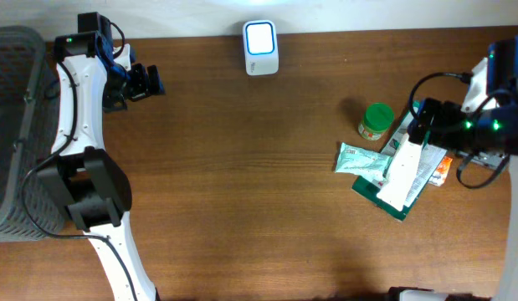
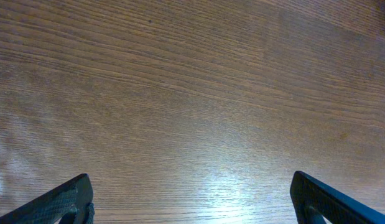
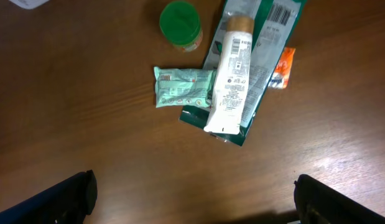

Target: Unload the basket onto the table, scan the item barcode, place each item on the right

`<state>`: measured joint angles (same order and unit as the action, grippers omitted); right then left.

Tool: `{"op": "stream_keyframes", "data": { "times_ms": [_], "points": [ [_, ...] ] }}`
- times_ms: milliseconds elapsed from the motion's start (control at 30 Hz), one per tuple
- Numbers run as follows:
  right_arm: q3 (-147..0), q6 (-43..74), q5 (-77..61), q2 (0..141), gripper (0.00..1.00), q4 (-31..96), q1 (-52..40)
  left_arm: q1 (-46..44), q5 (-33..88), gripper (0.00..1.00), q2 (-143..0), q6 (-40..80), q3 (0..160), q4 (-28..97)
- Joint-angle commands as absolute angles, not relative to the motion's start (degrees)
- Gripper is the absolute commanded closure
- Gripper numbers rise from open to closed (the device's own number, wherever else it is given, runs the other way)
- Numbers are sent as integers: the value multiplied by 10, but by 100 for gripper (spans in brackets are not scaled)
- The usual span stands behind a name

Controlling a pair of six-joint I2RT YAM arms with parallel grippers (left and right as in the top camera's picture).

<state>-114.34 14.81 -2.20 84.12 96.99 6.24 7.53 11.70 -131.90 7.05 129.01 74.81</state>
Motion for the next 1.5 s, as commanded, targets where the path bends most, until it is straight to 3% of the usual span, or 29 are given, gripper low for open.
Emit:
{"op": "stream_keyframes", "data": {
  "times_ms": [0,200,300,500,633,733,1100,1333,1467],
  "points": [
    [-1151,116,-2,803,2,973,64,77,115,1,-1315,66,1300,749],
    [-1143,97,-4,661,2,961,63,77,115,1,-1315,66,1300,749],
    [-1068,92,7,592,2,854,63,77,115,1,-1315,66,1300,749],
    [-612,58,7,384,2,378,37,77,115,1,-1315,66,1300,749],
    [-378,58,5,289,2,121,37,77,115,1,-1315,66,1300,749],
    [-219,58,29,200,2,-2,22,77,115,1,-1315,66,1300,749],
    [-5,61,32,20,2,-65,10,77,115,1,-1315,66,1300,749],
    [-3,64,15,2,2,47,7,77,115,1,-1315,66,1300,749],
    [-3,64,5,2,2,46,7,77,115,1,-1315,66,1300,749]
  ]
}}
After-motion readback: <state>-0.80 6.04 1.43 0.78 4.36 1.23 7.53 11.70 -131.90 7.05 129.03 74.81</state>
